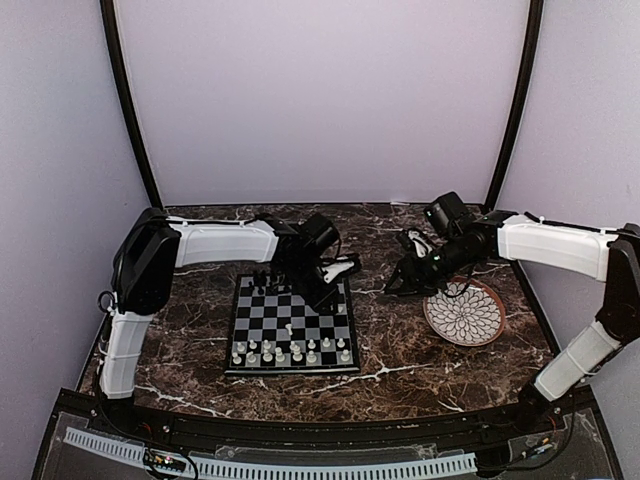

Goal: Set up the chess pieces on the board
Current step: Pick up the knight from the chessboard, then pass from the left arm to the right

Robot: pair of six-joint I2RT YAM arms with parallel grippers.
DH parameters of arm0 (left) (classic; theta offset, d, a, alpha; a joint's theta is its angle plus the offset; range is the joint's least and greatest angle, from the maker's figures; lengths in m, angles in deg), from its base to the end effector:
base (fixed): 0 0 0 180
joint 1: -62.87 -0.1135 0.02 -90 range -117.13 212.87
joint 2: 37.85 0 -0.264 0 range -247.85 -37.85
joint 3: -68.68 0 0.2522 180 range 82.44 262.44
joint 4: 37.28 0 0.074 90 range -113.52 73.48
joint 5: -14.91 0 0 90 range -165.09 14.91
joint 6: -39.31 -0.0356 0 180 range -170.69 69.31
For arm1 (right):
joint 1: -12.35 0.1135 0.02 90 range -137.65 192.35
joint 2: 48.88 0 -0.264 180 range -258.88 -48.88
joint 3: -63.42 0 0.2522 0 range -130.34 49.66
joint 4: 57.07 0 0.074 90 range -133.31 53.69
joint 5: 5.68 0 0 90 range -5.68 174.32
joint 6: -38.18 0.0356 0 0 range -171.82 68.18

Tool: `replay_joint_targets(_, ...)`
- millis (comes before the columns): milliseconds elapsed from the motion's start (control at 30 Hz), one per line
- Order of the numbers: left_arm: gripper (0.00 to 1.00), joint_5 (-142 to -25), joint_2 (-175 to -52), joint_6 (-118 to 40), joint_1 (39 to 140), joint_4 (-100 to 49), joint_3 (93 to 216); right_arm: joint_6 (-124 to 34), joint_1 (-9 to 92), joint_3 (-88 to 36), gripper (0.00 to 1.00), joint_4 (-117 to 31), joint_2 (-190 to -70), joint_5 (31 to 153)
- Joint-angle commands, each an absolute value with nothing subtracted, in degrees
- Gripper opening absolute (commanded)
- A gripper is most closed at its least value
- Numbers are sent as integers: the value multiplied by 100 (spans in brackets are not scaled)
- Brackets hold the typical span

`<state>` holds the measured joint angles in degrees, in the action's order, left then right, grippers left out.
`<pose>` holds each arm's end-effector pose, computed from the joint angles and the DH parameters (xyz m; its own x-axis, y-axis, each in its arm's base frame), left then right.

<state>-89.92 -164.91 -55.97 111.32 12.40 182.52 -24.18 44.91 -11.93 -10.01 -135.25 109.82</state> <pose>0.3076 -0.3608 0.1700 -0.5143 0.7144 -0.4746 0.8517 0.4903 -0.1850 0.2505 0.1781 0.2387 -0.9481 -0.1086 -0.2989 -0.2684 0.7773 0.5690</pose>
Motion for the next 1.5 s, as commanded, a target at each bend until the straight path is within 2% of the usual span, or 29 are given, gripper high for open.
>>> replay_joint_targets(0,19,-9099,-16589,-5750,11202,1683,18304,-2495,4419,-1243,40,-1108,-13572,11001)
replay_joint_targets(200,16,-9212,-16096,-5585,11194,1554,18252,-2314,4310,-1514,41,-1305,-13754,11337)
replay_joint_targets(533,16,-9836,-14977,-4718,11198,300,17678,-1240,4233,-1516,44,-2606,-14410,13177)
replay_joint_targets(900,17,-10070,-14684,-4576,11201,-18,17518,-184,4233,-1296,43,-3985,-14587,14038)
replay_joint_targets(1267,17,-10049,-14612,-4506,11202,-178,17477,167,4232,-1069,32,-4466,-14530,14208)
replay_joint_targets(1467,17,-10131,-14570,-4418,11204,-345,17385,371,4232,-893,15,-4802,-14464,14280)
